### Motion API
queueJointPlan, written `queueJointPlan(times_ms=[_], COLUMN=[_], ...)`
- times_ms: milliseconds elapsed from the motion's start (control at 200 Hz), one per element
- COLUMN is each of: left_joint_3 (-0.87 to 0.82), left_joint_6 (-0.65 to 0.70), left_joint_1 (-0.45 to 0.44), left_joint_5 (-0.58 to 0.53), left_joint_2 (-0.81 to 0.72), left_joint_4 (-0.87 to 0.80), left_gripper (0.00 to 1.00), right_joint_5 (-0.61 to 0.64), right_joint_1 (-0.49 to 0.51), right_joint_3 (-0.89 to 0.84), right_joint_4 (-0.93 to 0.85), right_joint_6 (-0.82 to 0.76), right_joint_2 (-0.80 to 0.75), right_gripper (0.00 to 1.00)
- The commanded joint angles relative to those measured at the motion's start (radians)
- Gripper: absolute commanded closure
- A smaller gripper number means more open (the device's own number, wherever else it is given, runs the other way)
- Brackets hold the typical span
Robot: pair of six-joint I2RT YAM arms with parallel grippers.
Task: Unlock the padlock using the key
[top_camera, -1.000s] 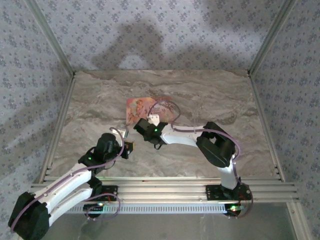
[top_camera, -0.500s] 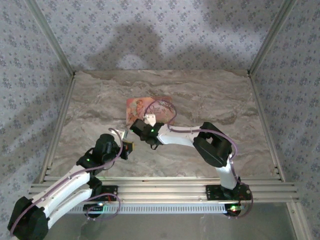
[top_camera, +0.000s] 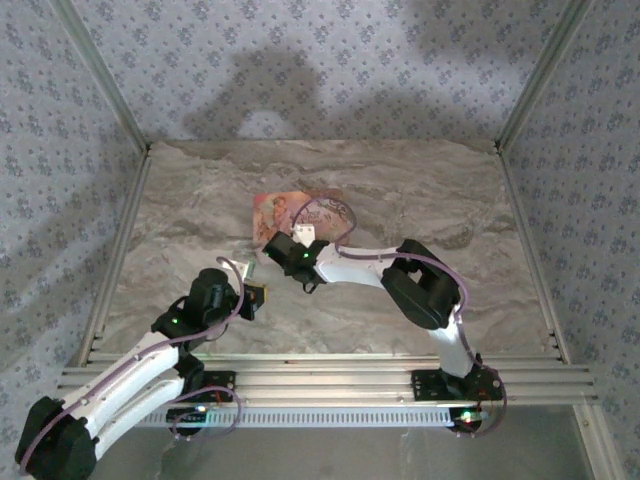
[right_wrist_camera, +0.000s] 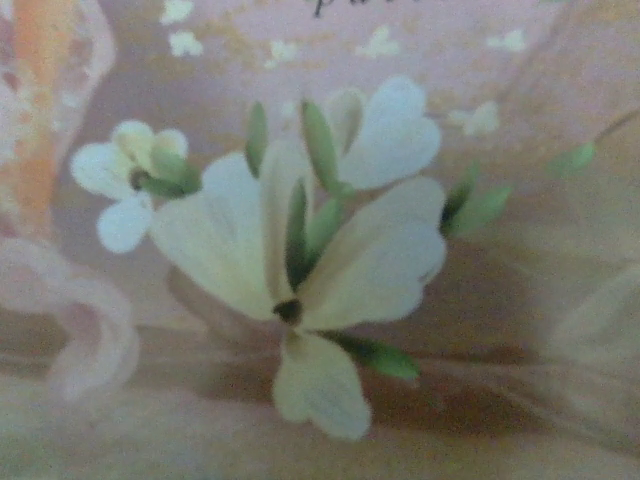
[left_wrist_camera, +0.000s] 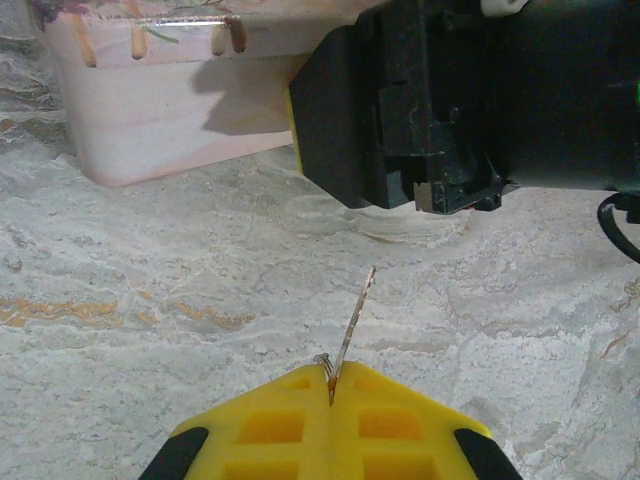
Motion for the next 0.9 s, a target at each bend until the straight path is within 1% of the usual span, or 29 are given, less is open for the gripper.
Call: queueJointPlan(times_ms=[0,175,365,545,675,774,899], left_joint_3=[0.021,0.02,0.022,0.033,0.043,0.049,0.071], left_joint_6=[0.02,0.022,0.029,0.055,0.059,0.057,0.068], left_joint_1=[0.007,0.007,0.007,0.008,0.009,0.01,0.011], left_joint_5=[0.008,0.009,0.009,0.037,0.072,0.096,0.136], left_joint_2=[-0.016,-0.025,-0.029,0.0,0.046,0.084,0.151], left_joint_4=[-0.013,-0.016,-0.021,0.003,0.063,0.123,0.197], left_gripper=[1.0,1.0,1.0,1.0,1.0,1.0,1.0], right_joint_5=[0.016,0.013,-0.009,-0.134,-0.244,-0.345,-0.438], right_joint_1=[-0.019,-0.03,-0.038,-0.058,-0.074,-0.104,-0.145], right_joint_3=[0.023,0.022,0.024,0.016,-0.002,-0.029,-0.066], right_joint_4=[0.006,0.01,0.008,-0.009,-0.032,-0.038,-0.054], right_joint_6=[-0.015,-0.037,-0.085,-0.122,-0.149,-0.151,-0.15], right_joint_2=[0.027,0.024,-0.006,-0.079,-0.16,-0.228,-0.309], right_gripper=[0.57,0.64,0.81,0.93,1.0,1.0,1.0])
